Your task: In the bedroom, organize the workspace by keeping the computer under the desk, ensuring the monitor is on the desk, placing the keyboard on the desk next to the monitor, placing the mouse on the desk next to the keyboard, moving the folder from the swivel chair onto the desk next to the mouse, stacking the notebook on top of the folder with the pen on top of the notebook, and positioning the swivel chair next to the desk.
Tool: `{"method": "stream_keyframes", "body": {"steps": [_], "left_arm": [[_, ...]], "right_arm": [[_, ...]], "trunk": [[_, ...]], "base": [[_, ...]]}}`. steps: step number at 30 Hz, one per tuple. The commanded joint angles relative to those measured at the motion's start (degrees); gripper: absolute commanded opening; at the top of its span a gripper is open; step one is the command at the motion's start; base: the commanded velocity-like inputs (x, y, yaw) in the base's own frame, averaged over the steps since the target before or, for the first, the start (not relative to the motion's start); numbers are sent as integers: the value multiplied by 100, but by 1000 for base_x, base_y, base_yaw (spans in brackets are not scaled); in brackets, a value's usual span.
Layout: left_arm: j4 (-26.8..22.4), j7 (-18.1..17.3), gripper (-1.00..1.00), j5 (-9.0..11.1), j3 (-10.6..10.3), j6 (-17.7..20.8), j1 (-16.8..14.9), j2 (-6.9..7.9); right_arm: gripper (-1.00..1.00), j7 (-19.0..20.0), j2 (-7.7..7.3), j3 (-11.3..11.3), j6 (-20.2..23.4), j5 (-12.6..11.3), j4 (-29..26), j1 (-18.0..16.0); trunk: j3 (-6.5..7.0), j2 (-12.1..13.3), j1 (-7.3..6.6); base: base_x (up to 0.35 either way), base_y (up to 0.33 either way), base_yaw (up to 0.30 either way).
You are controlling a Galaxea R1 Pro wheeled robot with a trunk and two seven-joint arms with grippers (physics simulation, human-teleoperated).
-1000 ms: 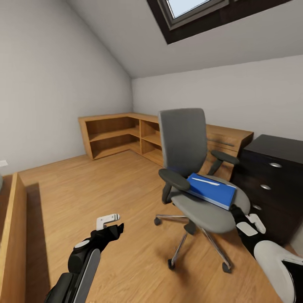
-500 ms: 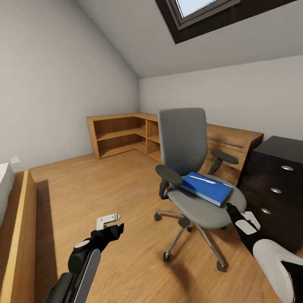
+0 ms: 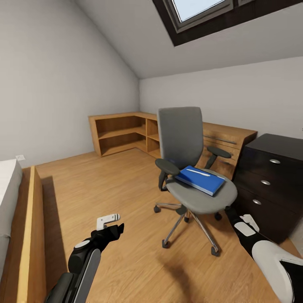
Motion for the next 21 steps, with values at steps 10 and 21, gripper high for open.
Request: {"method": "stream_keyframes", "body": {"steps": [10,21], "left_arm": [[110,52,100,61,-20,2,-3,-8],[125,52,100,60,-22,0,-2,-9]], "right_arm": [[100,38,34,-17,-3,-24,18,-3],[100,1252,21,-17,431,-16,191,-3]], "trunk": [[-6,-3,-2],[-6,-3,-2]], "base": [[-14,0,0],[0,0,0]]}}
